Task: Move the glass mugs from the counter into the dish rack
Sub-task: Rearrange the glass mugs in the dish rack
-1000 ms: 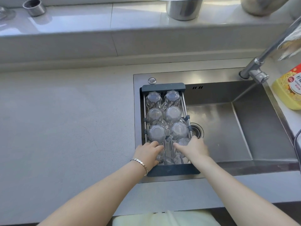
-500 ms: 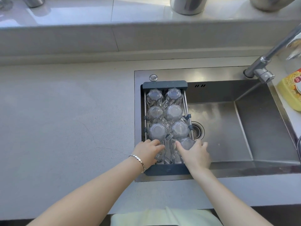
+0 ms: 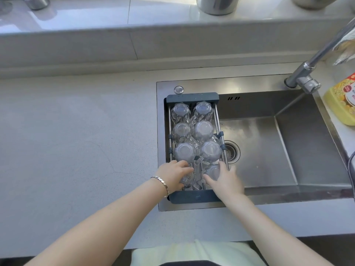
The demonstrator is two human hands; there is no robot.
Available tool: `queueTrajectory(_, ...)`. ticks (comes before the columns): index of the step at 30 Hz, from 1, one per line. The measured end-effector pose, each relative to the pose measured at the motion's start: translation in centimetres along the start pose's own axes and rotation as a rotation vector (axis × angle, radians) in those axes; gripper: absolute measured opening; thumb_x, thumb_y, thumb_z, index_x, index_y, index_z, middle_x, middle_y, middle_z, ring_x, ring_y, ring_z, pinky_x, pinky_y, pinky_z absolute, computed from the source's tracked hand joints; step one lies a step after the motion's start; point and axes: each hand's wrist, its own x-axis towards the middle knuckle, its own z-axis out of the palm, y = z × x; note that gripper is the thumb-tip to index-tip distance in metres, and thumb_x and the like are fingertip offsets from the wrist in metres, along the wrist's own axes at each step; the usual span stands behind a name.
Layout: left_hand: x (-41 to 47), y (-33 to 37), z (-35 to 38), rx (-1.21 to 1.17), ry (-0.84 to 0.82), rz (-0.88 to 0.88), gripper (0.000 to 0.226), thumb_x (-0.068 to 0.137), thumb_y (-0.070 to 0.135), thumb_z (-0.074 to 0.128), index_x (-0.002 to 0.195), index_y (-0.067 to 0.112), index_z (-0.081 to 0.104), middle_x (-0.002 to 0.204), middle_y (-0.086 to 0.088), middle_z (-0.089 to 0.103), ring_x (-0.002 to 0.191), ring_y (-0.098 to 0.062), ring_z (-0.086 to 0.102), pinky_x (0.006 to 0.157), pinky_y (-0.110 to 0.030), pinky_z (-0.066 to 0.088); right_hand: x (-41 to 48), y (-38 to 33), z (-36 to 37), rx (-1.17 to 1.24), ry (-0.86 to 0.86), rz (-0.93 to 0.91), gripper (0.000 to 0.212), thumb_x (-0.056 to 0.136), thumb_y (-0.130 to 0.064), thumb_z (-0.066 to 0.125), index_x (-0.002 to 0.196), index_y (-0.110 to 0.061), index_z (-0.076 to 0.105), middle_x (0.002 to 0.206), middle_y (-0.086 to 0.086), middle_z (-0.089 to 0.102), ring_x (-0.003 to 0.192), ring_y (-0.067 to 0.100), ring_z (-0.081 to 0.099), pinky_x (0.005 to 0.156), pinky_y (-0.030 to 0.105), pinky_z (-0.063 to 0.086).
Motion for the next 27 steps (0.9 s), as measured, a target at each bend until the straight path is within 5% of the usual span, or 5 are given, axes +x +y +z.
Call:
queueTrajectory(6,-1.0,-0.1,-0.1,-0.159,0.061,-0.048,0.048,0.092,0.026,0.051,0.139,0.029,0.040,0.150,0.008,0.035,0.131,-0.016,0.043,0.099,-0.033,0.046,1.1,0.5,-3.2,-0.178,-0.225,-0.143,0.072,0.083,-0.051,0.055,0.141,-0.017,0.028,0.136,0.013,0.047,0.120,0.032,0.052,0.093,0.038,0.046)
queueTrajectory(13,1.5,-2.7,-6.2,-0.447,0.438,-0.295,0.031,0.092,0.013,0.049,0.122,0.017,0.057,0.124,0.001,0.058,0.103,-0.018,0.060,0.083,-0.027,0.048,6.5,-3.4,-9.9,-0.022,0.000,-0.316,0.041,0.088,-0.029,0.055,0.126,-0.017,0.050,0.119,0.007,0.060,0.104,0.024,0.058,0.078,0.030,0.044)
queueTrajectory(19,7.1,-6.1,-11.2,-0.073,0.373,-0.187,0.059,0.086,-0.005,0.048,0.138,0.019,0.038,0.149,-0.001,0.036,0.129,-0.026,0.044,0.101,-0.039,0.045,13.4,-8.2,-10.8,0.047,0.067,-0.307,0.056,0.084,-0.020,0.061,0.135,-0.017,0.039,0.131,0.015,0.044,0.114,0.034,0.051,0.090,0.039,0.045)
queueTrajectory(23,10.4,-7.4,-12.3,0.285,0.170,-0.084,0.078,0.085,0.002,0.058,0.147,0.024,0.017,0.160,-0.004,0.010,0.145,-0.026,0.017,0.113,-0.040,0.028,16.5,-10.5,-10.6,-0.243,-0.032,-0.456,0.056,0.083,-0.015,0.060,0.134,-0.027,0.041,0.140,0.010,0.029,0.122,0.037,0.036,0.097,0.044,0.043)
queueTrajectory(27,12.5,-8.4,-12.3,0.405,0.031,-0.033,0.074,0.088,0.011,0.059,0.147,0.027,0.017,0.160,-0.005,0.009,0.144,-0.029,0.019,0.111,-0.042,0.028,17.8,-11.2,-10.9,-0.394,-0.062,-0.534,0.046,0.080,-0.013,0.064,0.124,-0.018,0.053,0.138,0.009,0.028,0.113,0.036,0.042,0.091,0.044,0.048)
